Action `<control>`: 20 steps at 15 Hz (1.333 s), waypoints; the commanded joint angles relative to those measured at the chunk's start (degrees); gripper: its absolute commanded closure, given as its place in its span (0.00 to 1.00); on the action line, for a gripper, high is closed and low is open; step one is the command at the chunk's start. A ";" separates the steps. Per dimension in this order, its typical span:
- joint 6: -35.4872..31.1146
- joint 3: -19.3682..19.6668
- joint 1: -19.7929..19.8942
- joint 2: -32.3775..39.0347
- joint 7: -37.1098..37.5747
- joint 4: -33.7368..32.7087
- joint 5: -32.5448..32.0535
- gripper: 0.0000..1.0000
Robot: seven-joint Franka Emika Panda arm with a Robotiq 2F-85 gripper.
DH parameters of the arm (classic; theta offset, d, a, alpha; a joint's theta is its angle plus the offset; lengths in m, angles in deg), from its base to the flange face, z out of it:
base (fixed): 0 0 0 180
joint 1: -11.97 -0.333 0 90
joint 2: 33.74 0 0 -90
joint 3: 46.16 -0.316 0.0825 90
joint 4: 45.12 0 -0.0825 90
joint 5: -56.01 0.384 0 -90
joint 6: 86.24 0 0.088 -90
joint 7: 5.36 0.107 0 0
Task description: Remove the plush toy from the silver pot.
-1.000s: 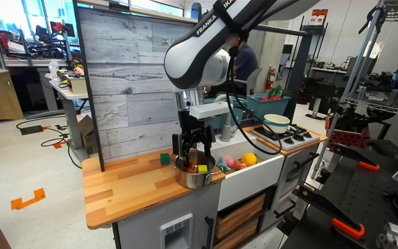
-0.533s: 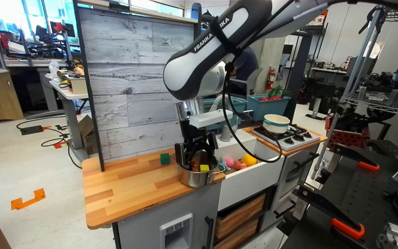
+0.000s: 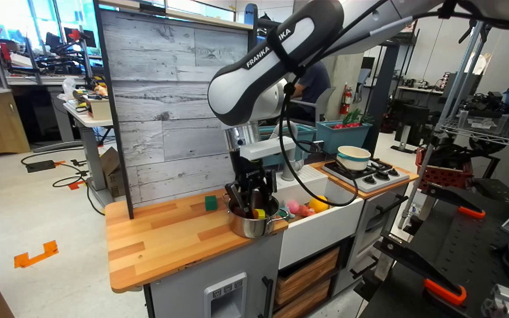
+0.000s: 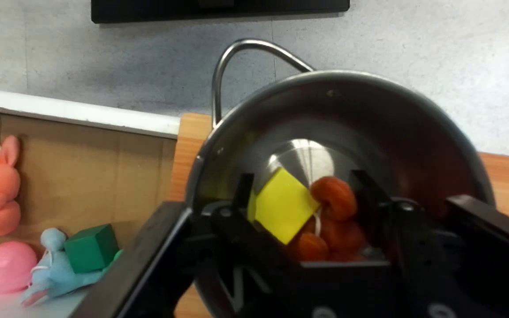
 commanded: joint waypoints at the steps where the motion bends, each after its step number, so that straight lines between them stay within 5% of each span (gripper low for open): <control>1: 1.98 0.44 -0.20 2.48 1.16 -5.37 1.53 0.73; 5: 1.04 -0.25 0.31 1.38 1.74 -4.83 1.41 1.00; 13: -2.79 -0.86 0.80 -2.21 0.83 -1.35 1.43 0.99; 20: -15.75 -2.04 1.04 -12.10 -0.85 10.25 1.01 0.99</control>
